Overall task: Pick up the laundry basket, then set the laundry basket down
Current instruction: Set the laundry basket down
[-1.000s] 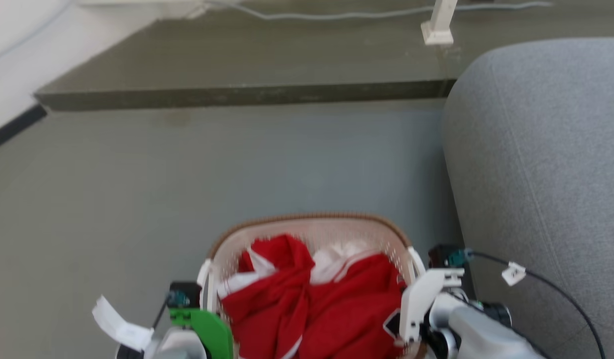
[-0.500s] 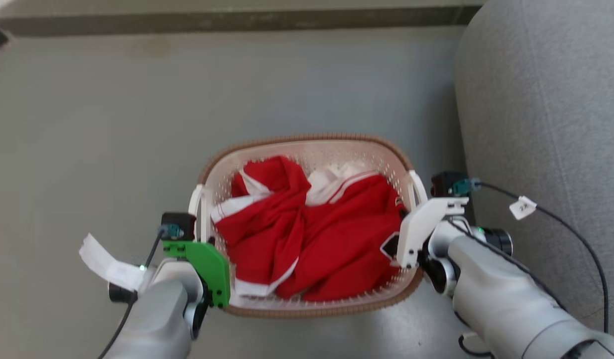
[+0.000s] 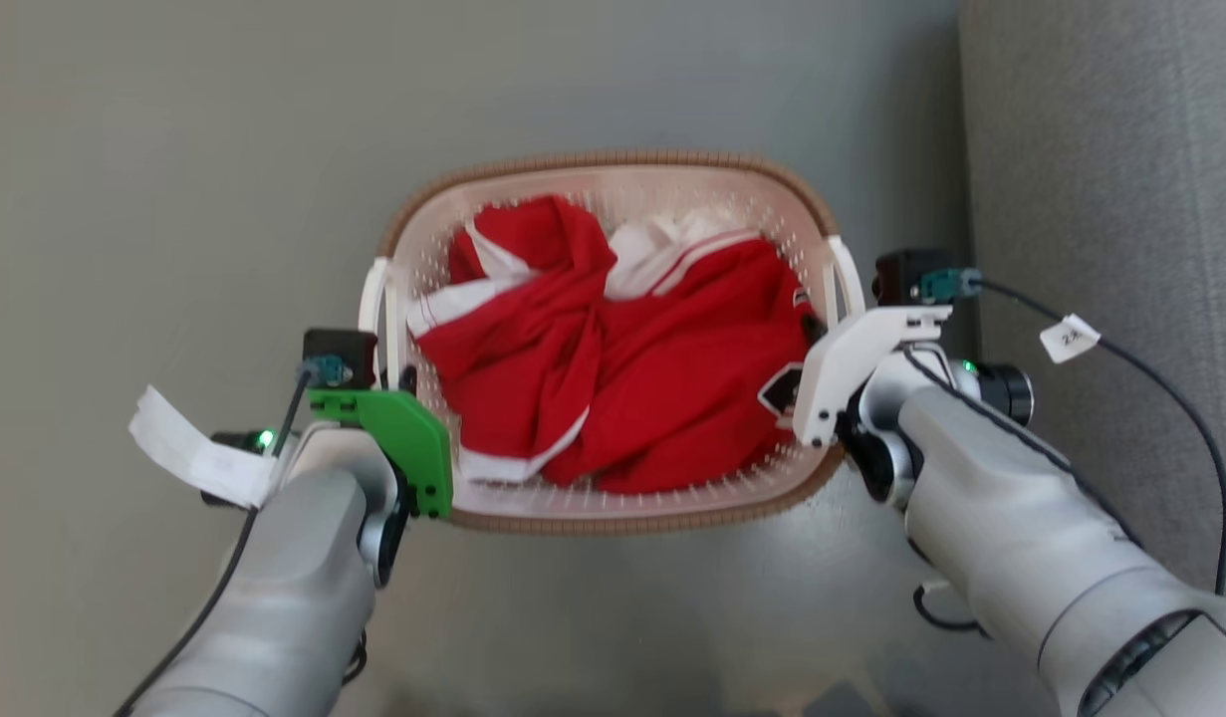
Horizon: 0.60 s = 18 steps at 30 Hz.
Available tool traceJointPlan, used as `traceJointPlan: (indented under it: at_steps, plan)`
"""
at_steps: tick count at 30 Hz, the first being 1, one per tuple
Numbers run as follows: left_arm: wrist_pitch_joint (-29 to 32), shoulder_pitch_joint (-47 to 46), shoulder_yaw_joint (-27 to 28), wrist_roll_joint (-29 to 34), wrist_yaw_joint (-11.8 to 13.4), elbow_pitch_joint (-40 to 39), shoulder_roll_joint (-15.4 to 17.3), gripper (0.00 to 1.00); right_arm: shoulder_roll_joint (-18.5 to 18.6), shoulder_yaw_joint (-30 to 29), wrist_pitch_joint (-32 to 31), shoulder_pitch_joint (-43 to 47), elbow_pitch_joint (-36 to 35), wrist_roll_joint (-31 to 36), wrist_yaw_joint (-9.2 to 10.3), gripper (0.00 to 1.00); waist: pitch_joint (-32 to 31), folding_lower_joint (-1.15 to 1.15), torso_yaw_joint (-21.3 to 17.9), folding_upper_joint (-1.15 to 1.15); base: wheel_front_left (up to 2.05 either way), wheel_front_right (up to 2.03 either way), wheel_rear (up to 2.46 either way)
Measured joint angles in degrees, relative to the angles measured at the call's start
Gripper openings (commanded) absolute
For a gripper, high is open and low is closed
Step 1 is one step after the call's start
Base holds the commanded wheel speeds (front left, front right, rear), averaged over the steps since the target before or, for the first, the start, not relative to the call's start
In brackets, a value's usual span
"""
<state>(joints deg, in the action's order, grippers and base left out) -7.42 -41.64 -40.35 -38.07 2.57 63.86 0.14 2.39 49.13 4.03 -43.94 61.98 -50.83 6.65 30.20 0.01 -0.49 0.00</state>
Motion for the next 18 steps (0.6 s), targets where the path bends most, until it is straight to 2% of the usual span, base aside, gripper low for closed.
traceJointPlan:
  at_steps: [18]
  plan:
    - [-3.05, -9.03, 0.9, 0.78, 0.75, -0.76, 0.29, 0.0, 0.44, -1.01, 4.49, -9.77, 1.83, 1.07, 0.0, 0.0, 14.32, 0.0, 0.33, 0.0, 0.0, 0.0, 0.0]
